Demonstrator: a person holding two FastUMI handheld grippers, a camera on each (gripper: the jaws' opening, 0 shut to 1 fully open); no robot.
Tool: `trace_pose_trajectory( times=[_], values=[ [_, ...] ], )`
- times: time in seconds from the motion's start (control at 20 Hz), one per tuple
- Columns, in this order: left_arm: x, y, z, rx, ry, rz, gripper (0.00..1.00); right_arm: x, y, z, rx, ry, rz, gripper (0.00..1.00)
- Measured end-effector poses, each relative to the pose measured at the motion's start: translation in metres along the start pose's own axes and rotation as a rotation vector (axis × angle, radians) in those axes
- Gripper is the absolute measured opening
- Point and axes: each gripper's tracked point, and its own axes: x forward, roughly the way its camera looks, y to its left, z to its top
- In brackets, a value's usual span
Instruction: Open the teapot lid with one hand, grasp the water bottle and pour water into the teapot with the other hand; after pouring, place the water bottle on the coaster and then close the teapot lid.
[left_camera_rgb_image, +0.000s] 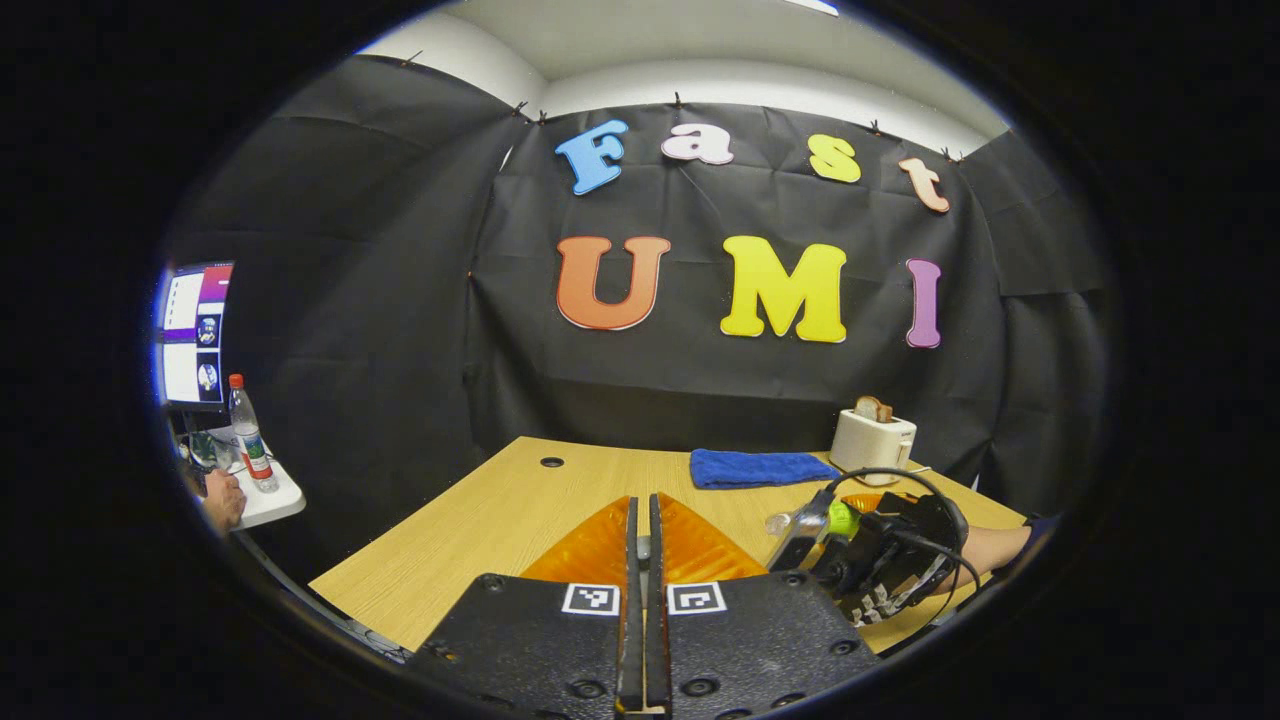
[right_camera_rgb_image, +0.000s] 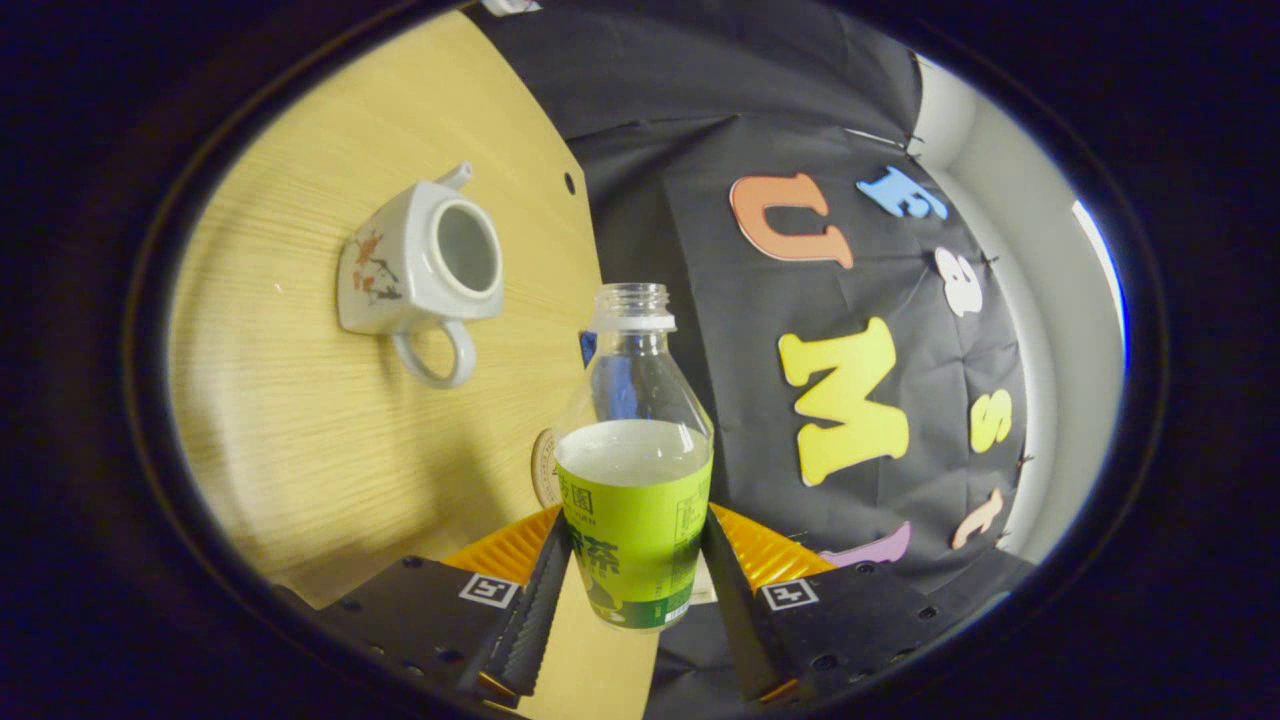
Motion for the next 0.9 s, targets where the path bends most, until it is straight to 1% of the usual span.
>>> trace_pose_trajectory(
  times=[0.05, 0.15, 0.2, 0.25, 0.3, 0.35, 0.5, 0.55, 0.65, 0.75, 0.8, 0.85, 0.9],
  values=[
    [0.000, -0.001, 0.001, 0.002, -0.001, -0.003, 0.03, 0.001, 0.000, 0.004, -0.038, -0.007, -0.012, 0.73],
    [0.000, 0.001, 0.001, 0.001, -0.002, -0.002, 0.04, 0.000, -0.004, 0.008, -0.119, -0.011, -0.042, 0.74],
    [0.001, 0.000, 0.002, 0.002, -0.005, 0.001, 0.03, -0.001, -0.004, 0.008, -0.155, -0.017, -0.046, 0.72],
    [0.000, -0.001, 0.002, 0.002, -0.003, -0.001, 0.03, 0.000, -0.003, 0.010, -0.188, -0.024, -0.050, 0.74],
    [-0.002, -0.003, 0.001, 0.003, -0.002, -0.005, 0.03, -0.001, -0.004, 0.010, -0.217, -0.025, -0.059, 0.72],
    [-0.002, -0.004, 0.002, 0.005, -0.004, -0.007, 0.03, -0.003, -0.005, 0.010, -0.240, -0.026, -0.067, 0.74],
    [0.000, -0.005, 0.002, 0.008, -0.006, -0.014, 0.03, -0.007, -0.009, 0.015, -0.314, -0.047, -0.101, 0.74],
    [0.001, -0.005, 0.002, 0.009, -0.005, -0.015, 0.03, -0.007, -0.011, 0.017, -0.347, -0.057, -0.120, 0.71],
    [0.000, -0.005, 0.002, 0.010, -0.004, -0.014, 0.03, -0.007, -0.015, 0.019, -0.403, -0.075, -0.145, 0.74],
    [0.000, -0.005, 0.001, 0.011, -0.004, -0.016, 0.03, -0.009, -0.016, 0.020, -0.428, -0.079, -0.154, 0.72],
    [0.000, -0.005, 0.001, 0.011, -0.004, -0.016, 0.04, -0.010, -0.017, 0.020, -0.436, -0.078, -0.155, 0.72],
    [0.000, -0.005, 0.000, 0.010, -0.001, -0.017, 0.04, -0.009, -0.018, 0.021, -0.447, -0.080, -0.165, 0.75],
    [0.000, -0.005, 0.000, 0.010, 0.001, -0.018, 0.04, -0.007, -0.022, 0.022, -0.457, -0.084, -0.176, 0.74]
  ],
)
